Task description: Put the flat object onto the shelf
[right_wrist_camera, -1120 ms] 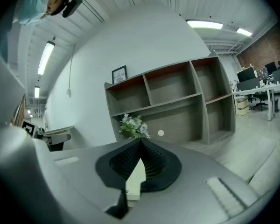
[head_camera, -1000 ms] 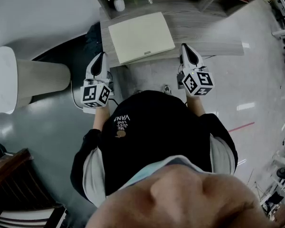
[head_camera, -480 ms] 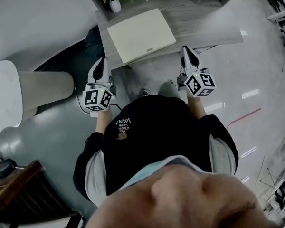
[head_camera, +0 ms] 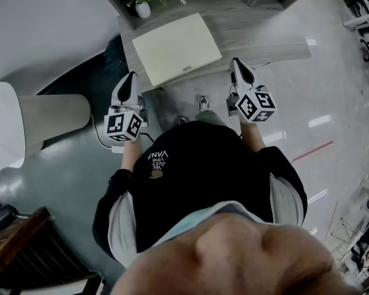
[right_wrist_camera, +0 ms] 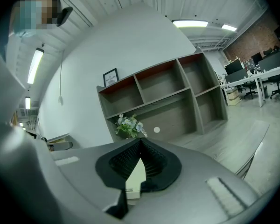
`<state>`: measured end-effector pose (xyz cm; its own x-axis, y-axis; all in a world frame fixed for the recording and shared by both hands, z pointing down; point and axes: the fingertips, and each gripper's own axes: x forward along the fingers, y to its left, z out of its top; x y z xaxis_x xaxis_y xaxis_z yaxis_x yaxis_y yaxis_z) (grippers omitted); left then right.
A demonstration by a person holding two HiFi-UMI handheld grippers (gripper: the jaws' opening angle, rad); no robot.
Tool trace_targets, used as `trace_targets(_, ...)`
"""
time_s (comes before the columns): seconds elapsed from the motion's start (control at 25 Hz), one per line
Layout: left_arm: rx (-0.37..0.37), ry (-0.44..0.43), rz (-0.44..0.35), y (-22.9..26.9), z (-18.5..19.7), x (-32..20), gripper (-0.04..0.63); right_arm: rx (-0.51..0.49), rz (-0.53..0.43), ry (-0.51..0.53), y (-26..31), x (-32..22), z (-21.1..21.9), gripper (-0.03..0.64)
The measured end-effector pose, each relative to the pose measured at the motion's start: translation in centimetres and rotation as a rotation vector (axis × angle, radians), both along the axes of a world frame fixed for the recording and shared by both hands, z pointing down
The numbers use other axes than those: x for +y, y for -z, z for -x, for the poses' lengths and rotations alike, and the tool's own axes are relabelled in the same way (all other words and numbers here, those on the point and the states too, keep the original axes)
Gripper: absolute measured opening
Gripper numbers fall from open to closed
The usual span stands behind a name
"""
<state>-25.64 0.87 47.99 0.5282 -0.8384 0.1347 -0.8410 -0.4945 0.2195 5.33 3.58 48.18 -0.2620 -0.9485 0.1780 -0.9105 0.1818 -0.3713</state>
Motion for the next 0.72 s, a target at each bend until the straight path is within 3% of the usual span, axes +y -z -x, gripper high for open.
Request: trace_targets(0.72, 0.002, 0.166, 0.026, -1.7, -5.7, -4.2, 0.001, -0.011, 0.034, 0.184, -2.6, -8.9, -5.2, -0.002)
